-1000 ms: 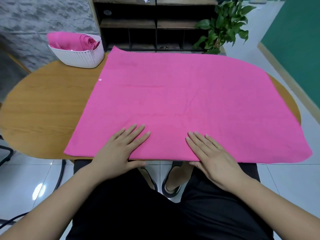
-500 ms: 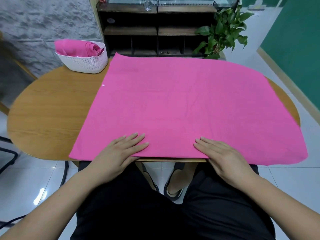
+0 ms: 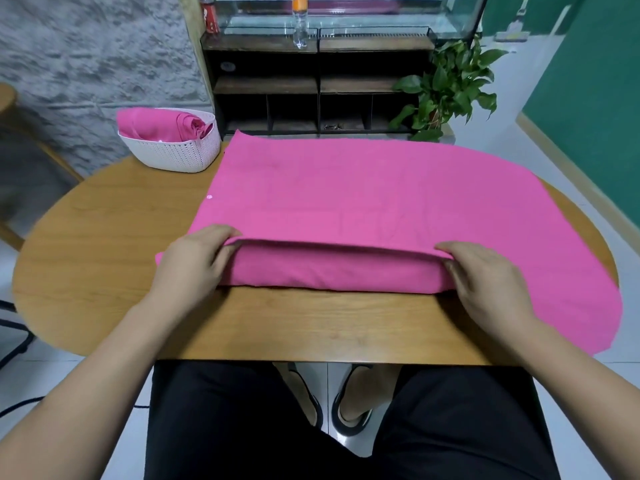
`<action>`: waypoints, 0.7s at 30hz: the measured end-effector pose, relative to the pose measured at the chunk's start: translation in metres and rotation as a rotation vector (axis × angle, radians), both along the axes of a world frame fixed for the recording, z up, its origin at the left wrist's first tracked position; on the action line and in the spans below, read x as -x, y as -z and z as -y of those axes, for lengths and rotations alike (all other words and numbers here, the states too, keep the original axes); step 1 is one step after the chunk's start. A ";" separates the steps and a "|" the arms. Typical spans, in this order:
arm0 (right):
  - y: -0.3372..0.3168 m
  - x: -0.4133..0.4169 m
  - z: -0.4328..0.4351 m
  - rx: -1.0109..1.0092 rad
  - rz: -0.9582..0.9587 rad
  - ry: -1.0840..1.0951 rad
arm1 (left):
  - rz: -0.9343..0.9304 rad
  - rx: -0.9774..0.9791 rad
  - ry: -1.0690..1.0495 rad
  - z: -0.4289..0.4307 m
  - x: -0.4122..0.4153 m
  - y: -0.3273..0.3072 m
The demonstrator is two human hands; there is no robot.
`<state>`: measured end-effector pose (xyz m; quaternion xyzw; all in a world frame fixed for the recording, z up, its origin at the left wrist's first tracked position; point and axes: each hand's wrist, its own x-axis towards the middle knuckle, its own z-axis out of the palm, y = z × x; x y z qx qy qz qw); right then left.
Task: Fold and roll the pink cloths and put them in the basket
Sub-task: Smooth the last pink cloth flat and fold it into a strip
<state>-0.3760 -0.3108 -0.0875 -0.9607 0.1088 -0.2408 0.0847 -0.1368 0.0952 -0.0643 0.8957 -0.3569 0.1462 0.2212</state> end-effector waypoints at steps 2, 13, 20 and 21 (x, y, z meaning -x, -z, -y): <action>-0.010 -0.025 0.009 -0.005 0.038 0.034 | 0.002 0.020 -0.032 0.019 -0.021 -0.005; -0.006 -0.166 0.065 -0.013 -0.006 0.160 | -0.014 -0.034 -0.130 0.097 -0.138 0.010; 0.033 -0.197 0.079 0.008 -0.096 0.172 | -0.024 -0.090 -0.122 0.108 -0.171 0.042; 0.035 -0.197 0.080 -0.002 -0.094 0.173 | -0.029 -0.087 -0.119 0.107 -0.171 0.046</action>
